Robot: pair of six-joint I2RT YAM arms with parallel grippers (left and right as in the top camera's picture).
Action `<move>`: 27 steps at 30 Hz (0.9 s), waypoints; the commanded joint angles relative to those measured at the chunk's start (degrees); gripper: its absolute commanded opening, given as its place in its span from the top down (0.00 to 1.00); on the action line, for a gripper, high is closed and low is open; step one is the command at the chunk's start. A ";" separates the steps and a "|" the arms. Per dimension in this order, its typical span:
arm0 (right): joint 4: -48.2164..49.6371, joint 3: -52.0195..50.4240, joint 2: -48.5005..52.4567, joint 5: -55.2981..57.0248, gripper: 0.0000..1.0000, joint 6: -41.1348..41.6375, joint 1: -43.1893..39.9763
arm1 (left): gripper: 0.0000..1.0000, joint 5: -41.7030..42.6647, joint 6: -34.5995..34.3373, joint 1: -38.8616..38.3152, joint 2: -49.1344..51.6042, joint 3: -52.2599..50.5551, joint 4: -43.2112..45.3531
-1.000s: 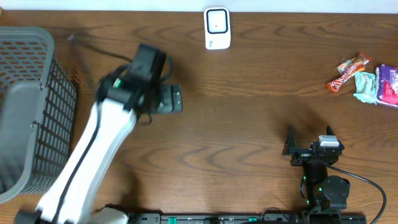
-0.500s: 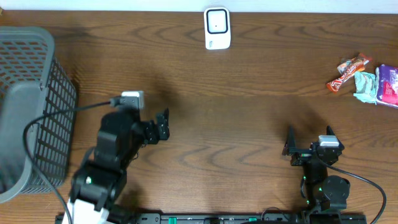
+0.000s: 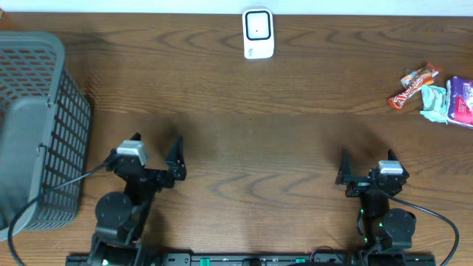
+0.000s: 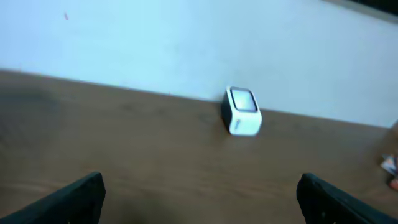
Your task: Scan the item barcode
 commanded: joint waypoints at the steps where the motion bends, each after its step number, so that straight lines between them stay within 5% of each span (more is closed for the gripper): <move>1: -0.24 -0.11 -0.35 -0.13 0.01 -0.42 -0.35 | 0.02 2.95 4.63 2.05 -4.55 -2.32 1.01; 15: -0.24 -0.11 -0.35 -0.15 0.01 -0.42 -0.35 | 0.02 3.08 6.27 6.08 -16.00 -13.00 17.20; 27: -0.24 -0.11 -0.28 -0.13 0.01 -0.42 -0.35 | 0.02 8.48 12.74 7.45 -16.90 -15.13 16.31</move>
